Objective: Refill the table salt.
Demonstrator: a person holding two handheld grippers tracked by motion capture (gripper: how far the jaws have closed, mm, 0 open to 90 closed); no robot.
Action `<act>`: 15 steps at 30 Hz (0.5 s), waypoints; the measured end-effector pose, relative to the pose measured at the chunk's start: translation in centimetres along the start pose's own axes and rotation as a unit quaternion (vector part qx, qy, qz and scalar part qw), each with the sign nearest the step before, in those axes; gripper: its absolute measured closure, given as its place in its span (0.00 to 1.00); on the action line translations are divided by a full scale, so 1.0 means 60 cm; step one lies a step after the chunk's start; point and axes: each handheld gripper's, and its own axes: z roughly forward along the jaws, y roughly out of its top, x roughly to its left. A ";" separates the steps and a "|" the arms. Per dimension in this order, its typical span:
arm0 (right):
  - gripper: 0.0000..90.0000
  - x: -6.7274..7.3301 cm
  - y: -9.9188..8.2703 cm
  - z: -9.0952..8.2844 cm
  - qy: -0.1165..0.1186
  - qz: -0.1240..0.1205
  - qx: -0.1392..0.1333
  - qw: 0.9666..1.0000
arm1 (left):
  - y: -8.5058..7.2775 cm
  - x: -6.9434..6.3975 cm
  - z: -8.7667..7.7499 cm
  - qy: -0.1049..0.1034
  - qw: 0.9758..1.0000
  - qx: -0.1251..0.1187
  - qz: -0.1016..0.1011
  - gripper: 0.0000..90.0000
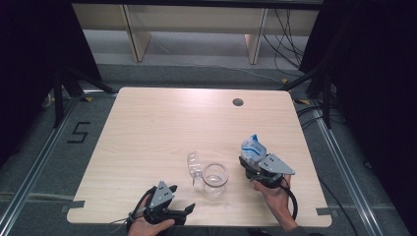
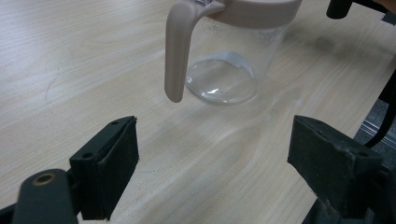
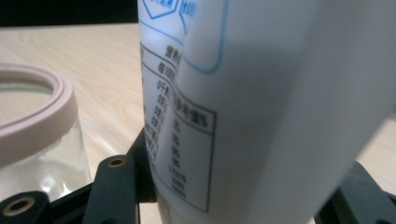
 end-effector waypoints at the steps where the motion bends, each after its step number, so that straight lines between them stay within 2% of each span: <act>1: 0.50 0.001 0.004 -0.003 0.001 -0.027 0.004 1.000 | 0.001 0.001 -0.001 -0.001 1.000 0.000 0.006 0.17; 2: 0.50 0.001 0.004 -0.003 0.001 -0.027 0.004 1.000 | 0.001 0.001 -0.001 0.001 1.000 0.000 0.004 0.17; 5: 0.50 0.006 0.011 -0.008 0.001 -0.059 0.009 0.998 | 0.000 0.001 0.000 0.001 1.000 -0.005 -0.009 0.17; 9: 0.50 0.010 0.012 -0.013 0.001 -0.073 0.013 0.997 | 0.000 0.002 -0.001 0.003 1.000 -0.002 -0.008 0.17; 14: 0.51 0.010 0.015 -0.020 -0.003 -0.112 0.010 0.994 | 0.000 0.003 -0.001 0.001 1.000 -0.003 -0.010 0.17; 15: 0.51 0.012 0.014 -0.022 -0.005 -0.113 0.015 0.993 | 0.000 0.003 -0.001 0.001 1.000 -0.005 -0.014 0.17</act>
